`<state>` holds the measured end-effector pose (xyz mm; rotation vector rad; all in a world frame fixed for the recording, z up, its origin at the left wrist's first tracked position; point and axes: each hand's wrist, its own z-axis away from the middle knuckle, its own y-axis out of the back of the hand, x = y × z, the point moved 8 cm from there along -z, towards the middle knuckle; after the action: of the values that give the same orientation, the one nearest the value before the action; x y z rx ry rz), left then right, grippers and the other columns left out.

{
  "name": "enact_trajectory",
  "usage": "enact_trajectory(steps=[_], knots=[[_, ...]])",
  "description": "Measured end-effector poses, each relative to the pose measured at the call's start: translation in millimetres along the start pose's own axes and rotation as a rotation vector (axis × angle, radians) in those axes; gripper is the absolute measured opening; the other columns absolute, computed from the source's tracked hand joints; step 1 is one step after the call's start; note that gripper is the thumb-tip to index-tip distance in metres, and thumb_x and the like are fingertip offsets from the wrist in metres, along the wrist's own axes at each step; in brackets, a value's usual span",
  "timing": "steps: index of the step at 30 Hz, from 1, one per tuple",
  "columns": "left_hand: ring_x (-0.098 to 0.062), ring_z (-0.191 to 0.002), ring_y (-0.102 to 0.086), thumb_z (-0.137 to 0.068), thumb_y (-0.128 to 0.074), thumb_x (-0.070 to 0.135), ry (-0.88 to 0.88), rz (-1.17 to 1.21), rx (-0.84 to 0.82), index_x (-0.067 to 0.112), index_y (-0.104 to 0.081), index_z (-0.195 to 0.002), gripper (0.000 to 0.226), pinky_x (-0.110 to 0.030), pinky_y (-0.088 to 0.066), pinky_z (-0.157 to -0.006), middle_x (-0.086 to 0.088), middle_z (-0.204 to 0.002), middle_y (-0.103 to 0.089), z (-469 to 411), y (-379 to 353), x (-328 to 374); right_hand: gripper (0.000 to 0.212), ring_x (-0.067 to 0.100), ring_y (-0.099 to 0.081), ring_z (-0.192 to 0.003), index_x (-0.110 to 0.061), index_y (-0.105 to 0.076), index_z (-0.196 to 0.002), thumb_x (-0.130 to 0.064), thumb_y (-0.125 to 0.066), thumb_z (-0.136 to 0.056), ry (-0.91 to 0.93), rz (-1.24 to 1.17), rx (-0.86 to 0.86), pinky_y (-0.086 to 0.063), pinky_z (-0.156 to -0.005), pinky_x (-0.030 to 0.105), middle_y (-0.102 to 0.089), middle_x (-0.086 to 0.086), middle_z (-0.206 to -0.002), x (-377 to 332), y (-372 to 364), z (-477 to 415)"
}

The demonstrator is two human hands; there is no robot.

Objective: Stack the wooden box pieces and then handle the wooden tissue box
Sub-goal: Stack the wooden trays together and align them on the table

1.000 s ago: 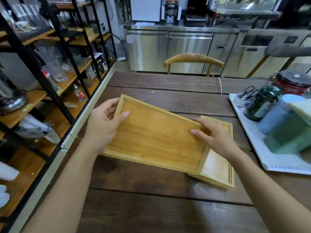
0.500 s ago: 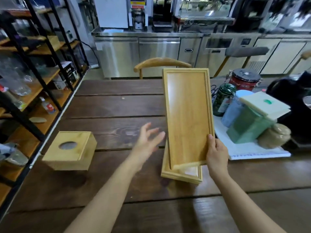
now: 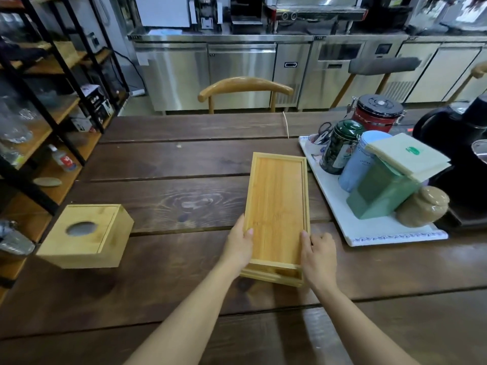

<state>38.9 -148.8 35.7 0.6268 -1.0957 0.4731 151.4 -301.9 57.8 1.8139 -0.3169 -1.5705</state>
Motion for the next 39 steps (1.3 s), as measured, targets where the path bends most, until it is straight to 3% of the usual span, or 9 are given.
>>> enact_trajectory(steps=[4,7,14,19,27,30,32,36,39], knots=[[-0.019,-0.119,-0.053,-0.099,-0.035,0.016,0.077,-0.058,0.022,0.028,-0.046,-0.135,0.039,-0.043,-0.043,-0.104,0.003,-0.131,-0.057,-7.3,-1.3,-19.5,0.041,0.028,-0.047,-0.088,0.004,-0.056,-0.070,-0.026,-0.043,-0.094,0.000,0.130,-0.058,-0.035,-0.075,0.035,-0.045,0.008,-0.085,21.7,-18.6,-4.2],[-0.019,-0.117,-0.054,-0.099,-0.034,0.016,0.090,-0.078,0.009,0.027,-0.046,-0.133,0.038,-0.043,-0.044,-0.104,0.003,-0.129,-0.058,-9.8,-5.2,-23.5,0.041,0.023,-0.044,-0.084,0.004,-0.060,-0.075,-0.028,-0.043,-0.094,-0.020,0.143,-0.044,-0.027,-0.071,0.029,-0.046,0.006,-0.084,33.1,-24.7,-7.3],[-0.018,-0.113,-0.055,-0.099,-0.034,0.015,0.111,-0.080,-0.011,0.028,-0.050,-0.128,0.035,-0.041,-0.044,-0.102,0.002,-0.125,-0.060,-19.1,-7.7,-34.8,0.038,0.031,-0.052,-0.088,0.007,-0.066,-0.079,-0.023,-0.049,-0.091,0.022,0.241,-0.052,-0.041,-0.076,0.040,-0.058,0.018,-0.086,37.6,-30.1,-11.8],[-0.015,-0.112,-0.052,-0.100,-0.036,0.016,0.115,-0.057,-0.030,0.028,-0.047,-0.132,0.037,-0.037,-0.044,-0.100,0.006,-0.122,-0.057,-22.4,-6.1,-38.8,0.032,0.028,-0.054,-0.090,0.001,-0.067,-0.096,-0.026,-0.049,-0.092,-0.004,0.207,-0.081,-0.039,-0.073,0.033,-0.059,0.016,-0.095,41.7,-31.0,-9.7],[-0.018,-0.118,-0.052,-0.099,-0.037,0.013,0.098,-0.028,-0.032,0.025,-0.043,-0.138,0.041,-0.039,-0.043,-0.103,0.001,-0.131,-0.057,-22.8,-5.6,-42.6,0.031,0.026,-0.056,-0.089,-0.001,-0.066,-0.096,-0.027,-0.048,-0.092,-0.006,0.177,-0.107,-0.035,-0.069,0.030,-0.058,0.011,-0.093,45.1,-32.6,-7.7],[-0.018,-0.123,-0.050,-0.097,-0.045,0.020,0.069,0.010,-0.085,0.026,-0.039,-0.140,0.044,-0.042,-0.041,-0.106,0.002,-0.135,-0.054,-18.4,-5.3,-42.8,0.044,0.019,-0.056,-0.101,-0.014,-0.050,-0.127,-0.038,-0.049,-0.090,0.047,0.054,-0.200,-0.046,-0.080,0.031,-0.056,0.004,-0.117,41.4,-32.9,1.0],[-0.016,-0.131,-0.043,-0.091,-0.057,0.028,-0.006,-0.011,-0.134,0.027,-0.031,-0.144,0.059,-0.042,-0.036,-0.110,0.004,-0.143,-0.045,-11.4,-4.3,-43.0,0.063,0.012,-0.045,-0.119,-0.023,-0.033,-0.141,-0.043,-0.054,-0.085,0.136,-0.024,-0.290,-0.041,-0.098,0.032,-0.044,-0.006,-0.129,33.8,-31.7,11.6],[-0.014,-0.136,-0.032,-0.074,-0.076,0.033,-0.137,-0.170,-0.255,0.033,-0.038,-0.130,0.068,-0.037,-0.030,-0.112,0.004,-0.150,-0.030,1.7,-0.1,-48.5,0.076,0.015,-0.017,-0.142,-0.025,-0.029,-0.141,-0.045,-0.065,-0.076,0.262,0.045,-0.479,-0.026,-0.113,0.035,-0.023,0.000,-0.150,34.4,-33.0,31.5],[-0.015,-0.141,-0.020,-0.068,-0.080,0.035,-0.185,-0.362,-0.358,0.035,-0.043,-0.117,0.062,-0.041,-0.024,-0.116,0.004,-0.157,-0.014,6.7,0.6,-54.9,0.060,0.018,-0.023,-0.139,-0.015,-0.042,-0.127,-0.029,-0.072,-0.076,0.388,0.123,-0.498,-0.032,-0.111,0.035,-0.022,0.002,-0.149,37.4,-31.2,34.9]])
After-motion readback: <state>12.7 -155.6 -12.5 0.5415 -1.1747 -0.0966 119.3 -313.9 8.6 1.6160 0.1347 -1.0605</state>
